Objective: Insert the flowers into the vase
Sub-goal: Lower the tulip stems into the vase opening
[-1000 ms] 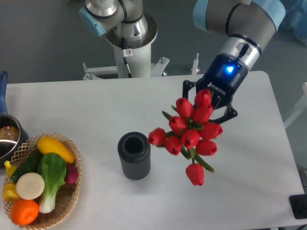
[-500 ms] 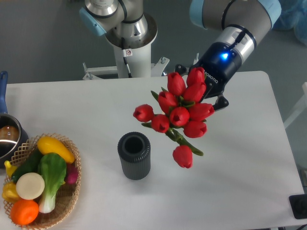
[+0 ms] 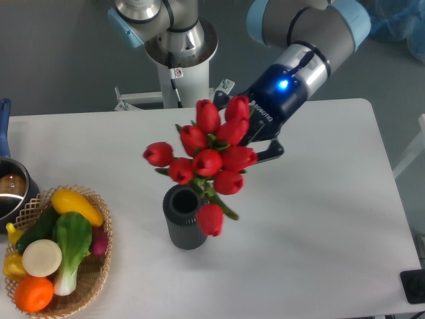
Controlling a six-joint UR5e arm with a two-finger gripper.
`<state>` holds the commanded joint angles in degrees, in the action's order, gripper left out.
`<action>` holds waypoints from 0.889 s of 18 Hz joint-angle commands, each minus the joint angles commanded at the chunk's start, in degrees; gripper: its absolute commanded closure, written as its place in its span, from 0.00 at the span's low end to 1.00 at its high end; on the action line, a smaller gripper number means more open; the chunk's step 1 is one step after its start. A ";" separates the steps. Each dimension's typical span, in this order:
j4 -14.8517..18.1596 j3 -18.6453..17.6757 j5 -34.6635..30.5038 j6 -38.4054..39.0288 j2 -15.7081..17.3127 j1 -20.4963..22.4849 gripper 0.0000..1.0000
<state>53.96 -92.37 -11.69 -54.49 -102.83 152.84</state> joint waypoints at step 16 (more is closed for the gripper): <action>-0.18 -0.62 0.70 -0.44 -4.22 -1.58 1.00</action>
<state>53.79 -92.99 -10.99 -54.93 -107.05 151.26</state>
